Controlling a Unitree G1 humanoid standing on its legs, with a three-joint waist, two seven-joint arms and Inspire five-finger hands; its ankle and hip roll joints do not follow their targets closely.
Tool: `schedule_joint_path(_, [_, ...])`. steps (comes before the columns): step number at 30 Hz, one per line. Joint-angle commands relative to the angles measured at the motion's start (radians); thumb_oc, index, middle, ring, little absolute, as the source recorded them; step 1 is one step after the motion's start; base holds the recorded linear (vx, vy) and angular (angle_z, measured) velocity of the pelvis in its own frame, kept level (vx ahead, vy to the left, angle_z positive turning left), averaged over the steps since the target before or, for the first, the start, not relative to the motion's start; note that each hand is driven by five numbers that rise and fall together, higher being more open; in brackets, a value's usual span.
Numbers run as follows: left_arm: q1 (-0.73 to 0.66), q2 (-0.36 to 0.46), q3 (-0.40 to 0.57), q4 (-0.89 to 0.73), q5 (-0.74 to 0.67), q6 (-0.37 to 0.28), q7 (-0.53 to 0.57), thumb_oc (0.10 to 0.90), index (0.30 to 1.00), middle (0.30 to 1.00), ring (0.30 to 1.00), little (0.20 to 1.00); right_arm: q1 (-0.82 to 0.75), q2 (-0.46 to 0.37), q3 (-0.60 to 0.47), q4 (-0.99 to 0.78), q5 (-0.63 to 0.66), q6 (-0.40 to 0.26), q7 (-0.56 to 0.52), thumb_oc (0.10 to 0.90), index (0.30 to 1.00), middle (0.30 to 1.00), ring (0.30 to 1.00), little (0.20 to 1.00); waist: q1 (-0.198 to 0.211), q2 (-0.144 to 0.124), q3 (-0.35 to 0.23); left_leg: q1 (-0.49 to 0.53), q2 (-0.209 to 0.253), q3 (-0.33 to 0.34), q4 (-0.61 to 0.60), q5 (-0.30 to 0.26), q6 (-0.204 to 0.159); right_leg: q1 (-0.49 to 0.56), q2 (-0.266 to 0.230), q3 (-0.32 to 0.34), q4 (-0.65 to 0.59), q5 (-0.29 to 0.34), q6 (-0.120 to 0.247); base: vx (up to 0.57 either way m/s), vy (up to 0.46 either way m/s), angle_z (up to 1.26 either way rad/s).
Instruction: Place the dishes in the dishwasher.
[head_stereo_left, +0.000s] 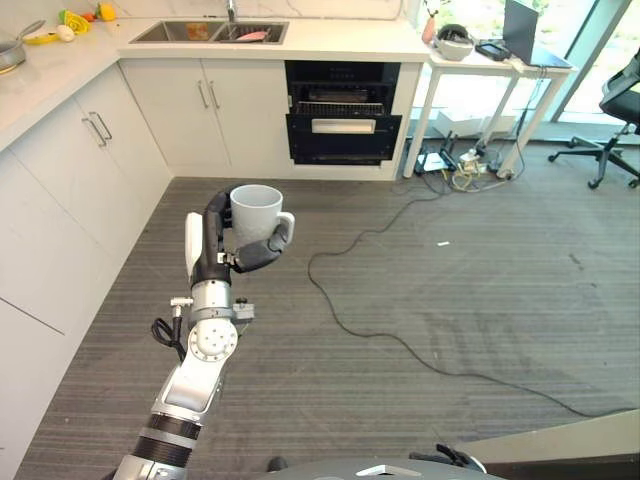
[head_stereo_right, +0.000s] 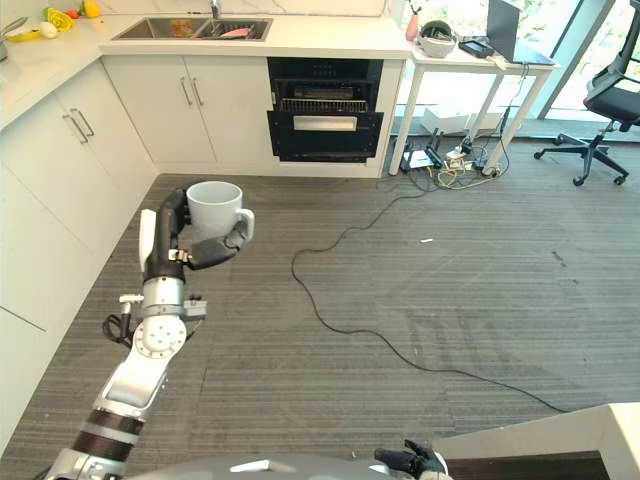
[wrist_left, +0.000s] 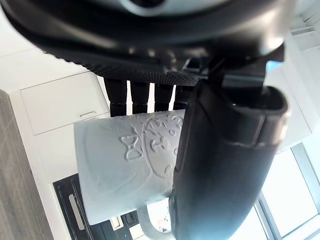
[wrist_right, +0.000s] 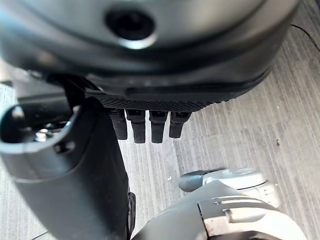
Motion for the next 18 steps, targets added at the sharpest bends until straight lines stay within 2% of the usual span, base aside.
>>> schedule_joint_path(1, [-0.101,0.029,0.104,-0.113,-0.02,-0.093,0.039,0.4,0.3,0.3,0.3,0.3,-0.008,-0.007,0.06,0.039,-0.029,-0.011,-0.013,0.8,0.9,0.9,0.9,0.9,0.033,0.0,0.023,0.034,-0.05,-0.105,0.006,-0.097,0.011,-0.099,0.074,0.068,0.019,0.003,0.004,0.05,-0.057,0.12])
schedule_joint_path(2, [-0.08,0.027,0.118,-0.112,-0.043,-0.096,0.044,0.4,0.3,0.3,0.3,0.3,-0.02,-0.018,0.075,0.013,-0.041,-0.015,-0.021,0.8,0.9,0.9,0.9,0.9,0.054,-0.002,0.031,0.036,-0.05,-0.12,0.006,-0.094,0.011,-0.097,0.074,0.058,0.022,-0.003,0.0,0.06,-0.075,0.28])
schedule_joint_path(3, [-0.077,0.025,0.124,-0.113,-0.05,-0.1,0.046,0.4,0.3,0.3,0.3,0.3,-0.021,-0.024,0.079,0.006,-0.049,-0.015,-0.022,0.8,0.9,0.9,0.9,0.9,0.062,-0.002,0.04,0.032,-0.051,-0.127,0.022,-0.096,0.012,-0.095,0.071,0.05,0.026,-0.006,-0.001,0.03,-0.08,0.35])
schedule_joint_path(4, [-0.071,0.025,0.132,-0.116,-0.053,-0.1,0.049,0.4,0.3,0.3,0.3,0.3,-0.027,-0.032,0.079,-0.002,-0.051,-0.018,-0.028,0.8,0.9,0.9,0.9,0.9,0.072,-0.007,0.059,-0.001,-0.057,-0.134,0.093,-0.116,0.011,-0.1,0.06,0.042,0.036,-0.007,-0.003,-0.01,-0.043,0.32])
schedule_joint_path(5, [-0.071,0.025,0.132,-0.116,-0.053,-0.1,0.049,0.4,0.3,0.3,0.3,0.3,-0.027,-0.032,0.079,-0.002,-0.051,-0.018,-0.028,0.8,0.9,0.9,0.9,0.9,0.072,-0.007,0.059,-0.001,-0.057,-0.134,0.093,-0.116,0.011,-0.1,0.06,0.042,0.036,-0.007,-0.003,-0.06,-0.055,0.28])
schedule_joint_path(6, [-0.058,0.021,0.143,-0.118,-0.073,-0.11,0.047,0.4,0.3,0.3,0.3,0.3,-0.038,-0.054,0.077,-0.013,-0.064,-0.021,-0.034,0.8,0.9,0.9,0.9,0.9,0.095,-0.014,0.1,-0.075,-0.084,-0.126,0.245,-0.136,-0.018,-0.101,0.043,0.023,0.055,-0.024,-0.008,-0.04,-0.05,0.52])
schedule_joint_path(7, [-0.045,0.015,0.148,-0.124,-0.086,-0.118,0.043,0.4,0.3,0.3,0.3,0.3,-0.038,-0.068,0.073,-0.016,-0.076,-0.02,-0.034,0.8,0.9,0.9,0.9,0.9,0.101,-0.018,0.115,-0.125,-0.081,-0.105,0.349,-0.121,-0.039,-0.094,0.035,0.006,0.058,-0.031,-0.011,-0.04,-0.05,0.52])
schedule_joint_path(8, [-0.045,0.015,0.148,-0.124,-0.086,-0.118,0.043,0.4,0.3,0.3,0.3,0.3,-0.038,-0.068,0.073,-0.016,-0.076,-0.02,-0.034,0.8,0.9,0.9,0.9,0.9,0.101,-0.018,0.115,-0.125,-0.081,-0.105,0.349,-0.121,-0.039,-0.094,0.035,0.006,0.058,-0.031,-0.011,0.08,-0.064,1.01])
schedule_joint_path(9, [-0.035,0.0,0.145,-0.131,-0.116,-0.129,0.029,0.4,0.3,0.3,0.3,0.3,-0.039,-0.084,0.057,-0.007,-0.089,-0.012,-0.041,0.8,0.9,0.9,0.9,0.9,0.115,-0.024,0.135,-0.231,-0.029,-0.011,0.47,-0.05,-0.067,-0.052,0.017,-0.038,0.04,-0.045,-0.014,0.17,-0.023,1.18])
schedule_joint_path(10, [-0.036,-0.002,0.138,-0.133,-0.126,-0.129,0.02,0.4,0.3,0.3,0.3,0.3,-0.043,-0.086,0.048,0.006,-0.095,-0.001,-0.044,0.8,0.9,0.9,0.9,0.9,0.118,-0.017,0.129,-0.263,0.02,0.072,0.413,-0.051,-0.056,-0.028,0.012,-0.074,0.022,-0.057,-0.007,0.3,-0.003,1.6])
schedule_joint_path(11, [-0.035,0.001,0.135,-0.126,-0.119,-0.124,0.014,0.4,0.3,0.3,0.3,0.3,-0.041,-0.087,0.041,0.023,-0.101,0.01,-0.049,0.8,0.9,0.9,0.9,0.9,0.134,-0.011,0.125,-0.293,0.043,0.111,0.343,-0.056,-0.043,-0.002,0.006,-0.097,0.016,-0.072,-0.001,0.49,0.108,1.63])
schedule_joint_path(12, [-0.034,0.006,0.127,-0.127,-0.112,-0.12,0.012,0.4,0.3,0.3,0.3,0.3,-0.045,-0.089,0.031,0.034,-0.107,0.016,-0.052,0.8,0.9,0.9,0.9,0.9,0.163,-0.011,0.115,-0.329,0.062,0.13,0.213,-0.032,-0.038,0.036,-0.008,-0.123,0.012,-0.105,0.021,0.41,0.087,1.26])
schedule_joint_path(13, [-0.034,0.007,0.126,-0.128,-0.111,-0.12,0.012,0.4,0.3,0.3,0.3,0.3,-0.045,-0.089,0.03,0.034,-0.108,0.015,-0.052,0.8,0.9,0.9,0.9,0.9,0.162,-0.016,0.114,-0.322,0.054,0.131,0.197,-0.024,-0.037,0.037,-0.013,-0.126,0.012,-0.107,0.023,0.45,0.134,0.81])
schedule_joint_path(14, [-0.035,0.008,0.13,-0.129,-0.106,-0.116,0.017,0.4,0.3,0.3,0.3,0.3,-0.047,-0.094,0.033,0.036,-0.118,0.017,-0.053,0.8,0.9,0.9,0.9,0.9,0.176,-0.014,0.11,-0.364,0.073,0.129,0.102,0.0,-0.043,0.06,-0.022,-0.129,0.012,-0.134,0.034,0.19,0.068,0.17])
schedule_joint_path(15, [-0.035,0.008,0.13,-0.129,-0.106,-0.116,0.017,0.4,0.3,0.3,0.3,0.3,-0.047,-0.094,0.033,0.036,-0.118,0.017,-0.053,0.8,0.9,0.9,0.9,0.9,0.176,-0.014,0.11,-0.364,0.073,0.129,0.102,0.0,-0.043,0.06,-0.022,-0.129,0.012,-0.134,0.034,0.35,0.129,0.13])
schedule_joint_path(16, [-0.029,0.01,0.136,-0.132,-0.093,-0.111,0.024,0.4,0.3,0.3,0.3,0.3,-0.051,-0.1,0.042,0.039,-0.14,0.02,-0.056,0.8,0.9,0.9,0.9,0.9,0.19,-0.015,0.103,-0.381,0.089,0.11,0.04,0.02,-0.053,0.084,-0.04,-0.124,0.012,-0.15,0.044,0.53,0.153,-0.07])
schedule_joint_path(17, [-0.01,0.01,0.144,-0.131,-0.077,-0.104,0.031,0.4,0.3,0.3,0.3,0.3,-0.057,-0.099,0.067,0.049,-0.186,0.027,-0.056,0.8,0.9,0.9,0.9,0.9,0.207,-0.016,0.082,-0.387,0.109,0.081,0.038,0.064,-0.072,0.132,-0.067,-0.105,0.012,-0.165,0.059,0.73,0.209,-0.46])
schedule_joint_path(18, [0.017,0.004,0.156,-0.14,-0.086,-0.105,0.029,0.4,0.3,0.3,0.3,0.3,-0.053,-0.093,0.082,0.054,-0.215,0.027,-0.055,0.8,0.9,0.9,0.9,0.9,0.214,-0.015,0.062,-0.357,0.109,0.072,0.032,0.072,-0.071,0.152,-0.076,-0.078,0.012,-0.175,0.066,0.79,0.224,-1.01])
